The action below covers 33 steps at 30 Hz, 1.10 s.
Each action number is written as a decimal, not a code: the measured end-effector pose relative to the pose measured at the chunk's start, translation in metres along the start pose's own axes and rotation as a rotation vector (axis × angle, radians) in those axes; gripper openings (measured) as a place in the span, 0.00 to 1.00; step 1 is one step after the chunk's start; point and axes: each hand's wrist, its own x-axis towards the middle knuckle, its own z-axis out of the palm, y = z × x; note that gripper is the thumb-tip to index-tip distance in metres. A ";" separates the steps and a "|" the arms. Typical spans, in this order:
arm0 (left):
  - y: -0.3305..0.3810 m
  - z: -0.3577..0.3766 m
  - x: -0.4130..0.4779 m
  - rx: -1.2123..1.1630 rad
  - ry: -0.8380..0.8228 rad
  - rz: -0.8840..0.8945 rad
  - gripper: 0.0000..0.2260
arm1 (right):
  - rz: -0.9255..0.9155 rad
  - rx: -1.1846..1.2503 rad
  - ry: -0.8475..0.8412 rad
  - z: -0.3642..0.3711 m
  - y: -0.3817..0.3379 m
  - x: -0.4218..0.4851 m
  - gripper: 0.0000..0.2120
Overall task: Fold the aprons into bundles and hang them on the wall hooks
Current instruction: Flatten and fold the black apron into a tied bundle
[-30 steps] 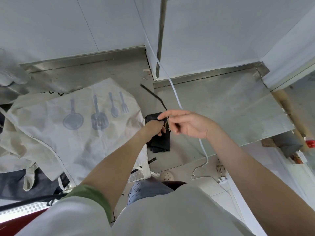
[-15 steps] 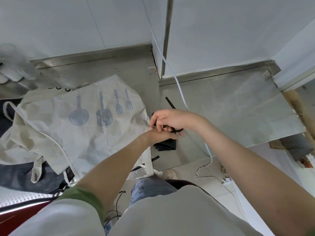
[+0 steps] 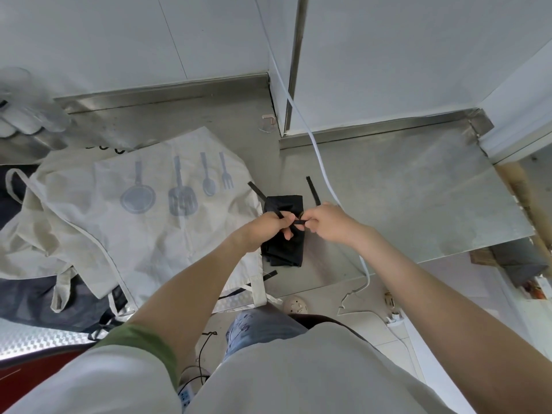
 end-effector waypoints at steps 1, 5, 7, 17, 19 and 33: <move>-0.001 0.000 0.000 -0.040 0.031 -0.001 0.17 | 0.009 0.100 0.030 0.001 0.002 -0.001 0.12; -0.003 -0.002 0.000 -0.132 0.093 0.026 0.15 | 0.038 0.469 -0.122 0.008 -0.004 -0.005 0.15; -0.003 -0.001 -0.001 -0.124 0.096 0.033 0.14 | 0.049 0.600 -0.167 0.016 -0.010 -0.004 0.16; -0.011 0.001 -0.005 -0.062 0.168 -0.015 0.16 | 0.042 0.115 0.126 0.033 -0.018 0.012 0.19; -0.010 0.002 -0.007 -0.054 0.167 0.001 0.16 | 0.039 0.055 0.134 0.032 -0.019 0.011 0.20; -0.020 -0.005 -0.016 -0.020 0.180 0.116 0.09 | 0.243 1.176 0.112 0.030 -0.031 0.007 0.05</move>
